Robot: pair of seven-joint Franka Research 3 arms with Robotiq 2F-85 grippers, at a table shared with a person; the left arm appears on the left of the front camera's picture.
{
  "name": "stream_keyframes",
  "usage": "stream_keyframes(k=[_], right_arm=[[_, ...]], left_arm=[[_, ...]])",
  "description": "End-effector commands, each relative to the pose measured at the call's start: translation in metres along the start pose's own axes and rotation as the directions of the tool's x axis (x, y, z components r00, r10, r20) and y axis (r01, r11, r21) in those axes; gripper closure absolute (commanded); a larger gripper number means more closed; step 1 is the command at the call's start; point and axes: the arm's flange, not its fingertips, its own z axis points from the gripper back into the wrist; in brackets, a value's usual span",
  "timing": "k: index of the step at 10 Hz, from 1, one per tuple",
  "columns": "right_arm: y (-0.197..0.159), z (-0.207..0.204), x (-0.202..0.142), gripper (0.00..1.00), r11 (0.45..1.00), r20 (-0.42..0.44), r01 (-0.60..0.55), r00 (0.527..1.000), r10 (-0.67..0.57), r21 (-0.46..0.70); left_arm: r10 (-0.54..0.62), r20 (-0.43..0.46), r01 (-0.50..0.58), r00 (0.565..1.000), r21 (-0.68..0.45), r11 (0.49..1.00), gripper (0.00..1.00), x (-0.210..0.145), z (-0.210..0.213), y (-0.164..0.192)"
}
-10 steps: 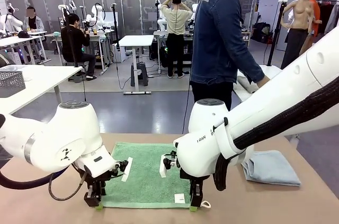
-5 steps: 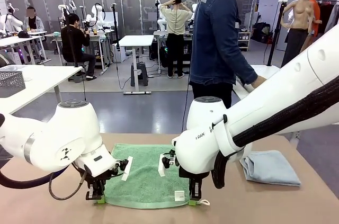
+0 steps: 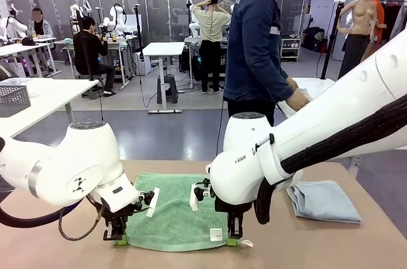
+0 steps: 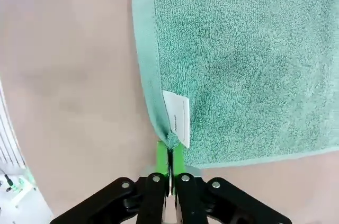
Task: Fold the towels and place them in the basket.
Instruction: When a person lays out a Towel with hook on the table, fold it in half twice.
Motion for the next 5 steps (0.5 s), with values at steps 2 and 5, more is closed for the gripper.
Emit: stream_keyframes(k=[2,5], right_arm=[[0.021,0.038,0.001,1.00,1.000,-0.008,-0.007,1.000,0.007,-0.014],[0.039,0.080,0.005,1.00,0.996,-0.024,-0.034,0.999,0.032,-0.088]], left_arm=[[-0.033,0.059,0.034,0.998,-0.001,0.999,1.00,-0.008,0.035,-0.018],[-0.037,0.074,0.034,0.997,0.043,0.999,1.00,-0.009,0.075,-0.039]])
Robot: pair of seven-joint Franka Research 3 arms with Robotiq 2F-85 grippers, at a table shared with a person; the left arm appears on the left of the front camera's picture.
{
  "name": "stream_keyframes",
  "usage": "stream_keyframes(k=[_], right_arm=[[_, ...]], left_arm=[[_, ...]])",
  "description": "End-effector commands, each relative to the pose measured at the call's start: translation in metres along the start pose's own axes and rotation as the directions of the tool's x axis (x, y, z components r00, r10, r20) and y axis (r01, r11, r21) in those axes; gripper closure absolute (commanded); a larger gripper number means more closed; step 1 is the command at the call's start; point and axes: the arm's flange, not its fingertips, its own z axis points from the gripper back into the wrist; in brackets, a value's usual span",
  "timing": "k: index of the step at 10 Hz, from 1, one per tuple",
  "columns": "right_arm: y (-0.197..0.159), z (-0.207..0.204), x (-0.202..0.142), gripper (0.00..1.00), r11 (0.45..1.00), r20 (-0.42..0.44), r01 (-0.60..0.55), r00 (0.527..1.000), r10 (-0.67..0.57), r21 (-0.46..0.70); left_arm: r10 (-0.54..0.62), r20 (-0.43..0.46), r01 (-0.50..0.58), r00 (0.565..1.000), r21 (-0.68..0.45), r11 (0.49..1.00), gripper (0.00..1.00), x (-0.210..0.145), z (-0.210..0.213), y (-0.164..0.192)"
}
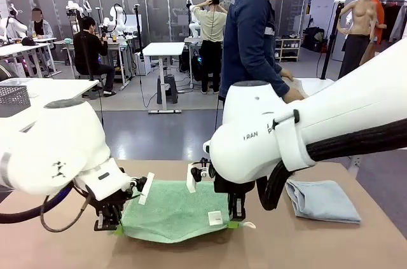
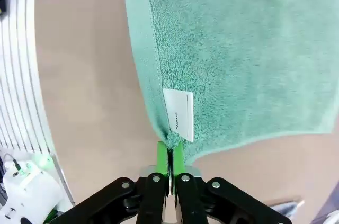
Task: Fold the towels and place them in the basket.
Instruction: When a person lays out a Towel with hook on the table, fold it in half twice.
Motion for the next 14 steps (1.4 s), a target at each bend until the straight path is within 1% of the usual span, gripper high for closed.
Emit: stream_keyframes(k=[1,3,4,5,6,7,8,9,10,11,14], right_arm=[[0.008,0.019,0.000,1.00,0.998,-0.013,0.002,1.000,-0.003,-0.058],[0.006,0.041,-0.004,1.00,0.995,0.013,0.011,1.000,-0.009,-0.096],[0.004,0.045,-0.003,1.00,0.994,0.004,0.010,1.000,-0.009,-0.108],[-0.002,0.051,-0.001,1.00,0.992,-0.004,0.017,1.000,-0.018,-0.125],[-0.012,0.054,0.002,1.00,0.991,0.013,0.029,1.000,-0.027,-0.128],[-0.028,0.055,0.006,1.00,0.992,0.002,0.033,0.999,-0.032,-0.120],[-0.040,0.051,0.011,1.00,0.992,-0.018,0.035,0.999,-0.038,-0.119],[-0.052,0.050,0.013,1.00,0.991,-0.020,0.037,0.999,-0.040,-0.128],[-0.065,0.049,0.014,1.00,0.991,0.003,0.038,0.999,-0.038,-0.126],[-0.078,0.046,0.016,1.00,0.986,0.013,0.049,0.999,-0.048,-0.159],[-0.103,0.030,0.019,1.00,0.986,-0.021,0.090,0.995,-0.094,-0.139]], left_arm=[[-0.002,0.027,0.002,1.000,0.022,1.000,1.00,-0.004,0.026,-0.013],[-0.002,0.030,0.000,1.000,0.064,0.998,1.00,0.007,0.044,-0.012],[0.020,0.041,-0.024,0.999,0.100,0.995,1.00,0.012,0.051,-0.005],[0.031,0.043,-0.036,0.999,0.110,0.993,1.00,0.018,0.057,0.007],[0.066,0.038,-0.071,0.997,0.145,0.987,1.00,0.024,0.060,0.026],[0.100,0.051,-0.107,0.994,0.153,0.982,1.00,0.030,0.060,0.050],[0.107,0.042,-0.112,0.993,0.160,0.981,1.00,0.034,0.059,0.069],[0.133,0.032,-0.137,0.991,0.151,0.979,1.00,0.037,0.056,0.088],[0.144,0.029,-0.146,0.989,0.125,0.981,1.00,0.040,0.051,0.103],[0.180,0.007,-0.179,0.984,0.128,0.975,1.00,0.040,0.044,0.120],[0.239,-0.015,-0.237,0.971,0.101,0.966,1.00,0.034,0.025,0.147]])
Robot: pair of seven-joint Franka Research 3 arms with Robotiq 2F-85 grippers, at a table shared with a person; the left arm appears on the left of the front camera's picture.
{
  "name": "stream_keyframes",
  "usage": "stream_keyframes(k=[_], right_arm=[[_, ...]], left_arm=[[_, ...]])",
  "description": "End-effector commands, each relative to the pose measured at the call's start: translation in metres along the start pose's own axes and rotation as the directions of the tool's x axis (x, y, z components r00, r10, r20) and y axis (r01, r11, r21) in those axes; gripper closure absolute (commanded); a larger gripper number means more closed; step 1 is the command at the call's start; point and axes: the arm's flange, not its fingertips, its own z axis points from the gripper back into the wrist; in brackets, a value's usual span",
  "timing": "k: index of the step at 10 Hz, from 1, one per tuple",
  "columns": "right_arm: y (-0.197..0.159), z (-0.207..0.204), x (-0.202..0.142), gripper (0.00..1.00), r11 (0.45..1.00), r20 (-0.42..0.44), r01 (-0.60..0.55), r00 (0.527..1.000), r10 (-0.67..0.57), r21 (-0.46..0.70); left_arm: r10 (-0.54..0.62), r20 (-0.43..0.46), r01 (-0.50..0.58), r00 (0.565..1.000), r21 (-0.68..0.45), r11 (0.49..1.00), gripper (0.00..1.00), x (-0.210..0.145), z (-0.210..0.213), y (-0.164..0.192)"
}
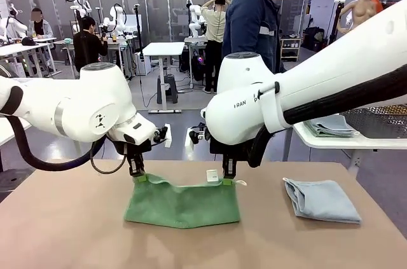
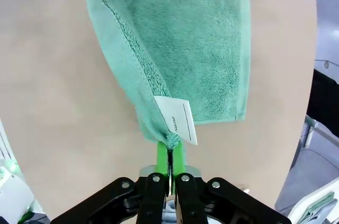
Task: Fold the towels and place them in the basket.
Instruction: When a person lays out a Towel with hook on the table, fold it in half twice.
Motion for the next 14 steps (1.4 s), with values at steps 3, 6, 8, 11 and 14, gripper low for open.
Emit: stream_keyframes(k=[3,6,8,11,14], right_arm=[[-0.010,-0.006,0.000,1.00,0.998,-0.049,0.061,0.997,-0.061,0.004],[-0.008,-0.010,-0.001,1.00,1.000,-0.012,0.025,1.000,-0.025,0.009],[-0.011,-0.010,-0.001,0.96,1.000,-0.014,-0.021,1.000,0.021,-0.002],[-0.056,-0.040,-0.008,0.96,0.999,0.002,-0.036,0.999,0.036,0.021],[-0.077,-0.055,-0.011,0.96,0.998,0.004,-0.063,0.998,0.063,0.018]], left_arm=[[-0.019,-0.032,0.018,0.999,-0.037,0.999,1.00,-0.005,-0.005,0.007],[0.020,-0.013,-0.020,1.000,-0.020,1.000,1.00,-0.003,-0.011,0.007],[0.014,-0.015,-0.015,1.000,-0.027,1.000,0.96,-0.002,-0.012,0.005],[0.020,-0.033,-0.022,0.999,-0.066,0.998,0.96,0.003,-0.032,0.037],[0.020,-0.041,-0.023,0.999,-0.077,0.997,0.96,-0.001,-0.046,0.051]])
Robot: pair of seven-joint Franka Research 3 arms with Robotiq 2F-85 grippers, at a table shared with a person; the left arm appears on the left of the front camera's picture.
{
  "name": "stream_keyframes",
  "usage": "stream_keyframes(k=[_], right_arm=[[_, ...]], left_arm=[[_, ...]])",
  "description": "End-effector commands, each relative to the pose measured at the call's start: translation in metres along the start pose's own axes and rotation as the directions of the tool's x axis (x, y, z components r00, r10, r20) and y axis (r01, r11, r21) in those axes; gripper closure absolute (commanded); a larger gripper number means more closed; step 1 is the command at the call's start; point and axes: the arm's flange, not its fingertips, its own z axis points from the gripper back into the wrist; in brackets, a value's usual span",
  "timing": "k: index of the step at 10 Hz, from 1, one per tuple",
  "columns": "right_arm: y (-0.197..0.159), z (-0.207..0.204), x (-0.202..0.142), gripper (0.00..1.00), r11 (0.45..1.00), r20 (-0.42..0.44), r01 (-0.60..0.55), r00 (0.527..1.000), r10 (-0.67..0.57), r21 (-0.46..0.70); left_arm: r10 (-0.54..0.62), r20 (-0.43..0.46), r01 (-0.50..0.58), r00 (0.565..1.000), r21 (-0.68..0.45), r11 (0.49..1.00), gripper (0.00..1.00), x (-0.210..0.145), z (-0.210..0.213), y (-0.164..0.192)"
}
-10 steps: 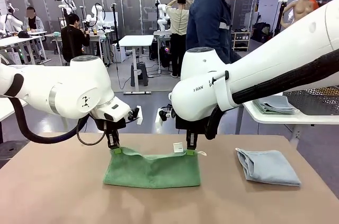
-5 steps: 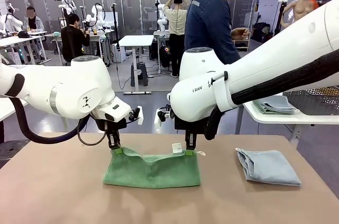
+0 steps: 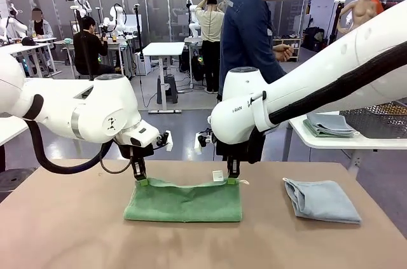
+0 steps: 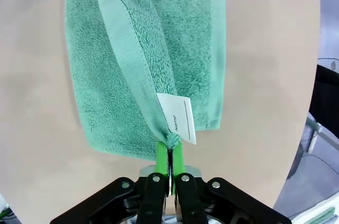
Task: Fold the towels and place them in the basket.
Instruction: When a person lays out a Towel with hook on the table, fold it in half twice.
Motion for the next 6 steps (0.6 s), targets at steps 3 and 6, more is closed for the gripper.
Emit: stream_keyframes(k=[3,6], right_arm=[[-0.020,-0.009,0.003,0.96,0.997,0.021,-0.072,0.997,0.072,-0.005],[-0.037,-0.019,0.006,0.96,0.999,0.011,-0.036,0.999,0.037,-0.010]], left_arm=[[0.016,-0.032,-0.017,0.999,-0.010,1.000,0.96,-0.002,-0.005,0.023],[0.087,-0.071,-0.087,0.994,0.000,0.996,0.96,0.000,-0.012,0.029]])
